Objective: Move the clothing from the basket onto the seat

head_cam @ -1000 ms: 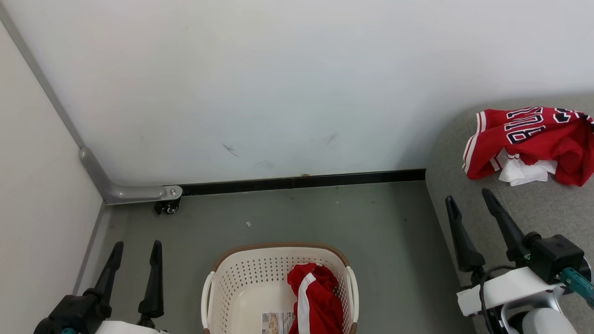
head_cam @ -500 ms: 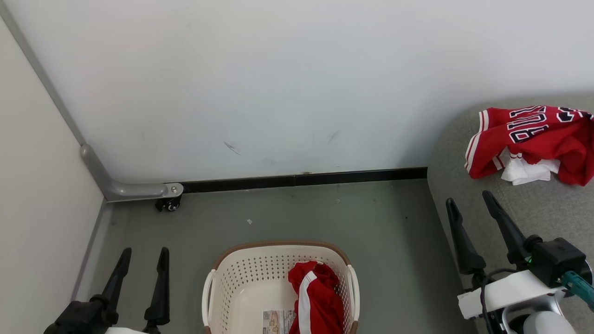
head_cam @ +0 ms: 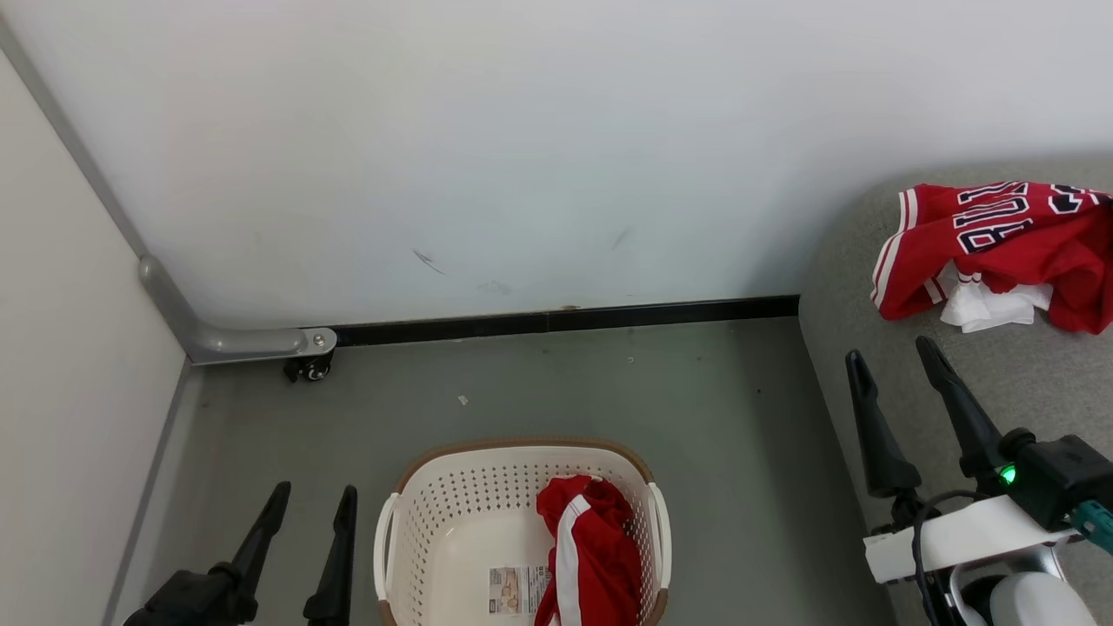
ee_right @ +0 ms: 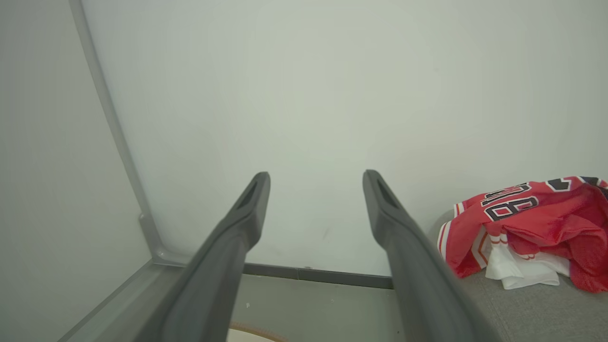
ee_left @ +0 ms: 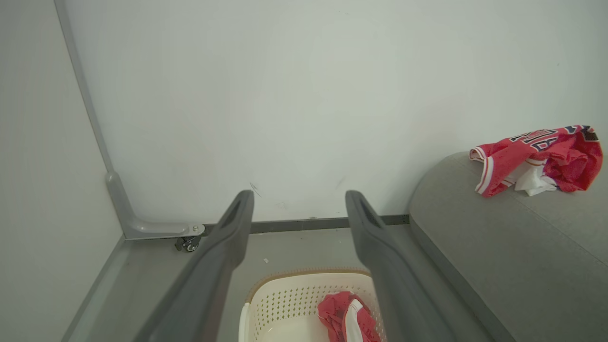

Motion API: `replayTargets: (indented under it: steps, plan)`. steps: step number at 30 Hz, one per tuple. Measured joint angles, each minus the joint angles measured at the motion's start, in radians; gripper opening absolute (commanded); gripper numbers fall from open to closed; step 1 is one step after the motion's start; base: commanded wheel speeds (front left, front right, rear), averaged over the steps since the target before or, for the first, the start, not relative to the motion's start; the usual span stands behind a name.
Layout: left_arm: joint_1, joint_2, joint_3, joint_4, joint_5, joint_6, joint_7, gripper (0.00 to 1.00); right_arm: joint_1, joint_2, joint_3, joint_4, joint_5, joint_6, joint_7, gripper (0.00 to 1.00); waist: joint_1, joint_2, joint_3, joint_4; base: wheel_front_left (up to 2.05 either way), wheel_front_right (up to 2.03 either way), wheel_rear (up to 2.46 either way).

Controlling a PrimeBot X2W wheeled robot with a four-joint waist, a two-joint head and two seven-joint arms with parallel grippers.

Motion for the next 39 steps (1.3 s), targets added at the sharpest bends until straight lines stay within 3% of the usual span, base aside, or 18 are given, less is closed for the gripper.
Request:
replayTargets:
  steps: [17,39]
  plan:
    - [-0.093,-0.006,-0.092,0.061,-0.006,-0.062,0.077,1.0,-0.103,-0.001,0.036,-0.076,0.002,0.0,0.0,1.0,0.0,0.0,0.087,-0.022,0.0,0.0,0.0]
    - [-0.29,-0.034,-0.204,0.191,-0.02,-0.09,0.204,1.0,-0.297,-0.003,0.06,-0.205,0.08,0.0,-0.004,1.0,0.0,0.0,0.276,-0.074,0.0,0.0,0.0]
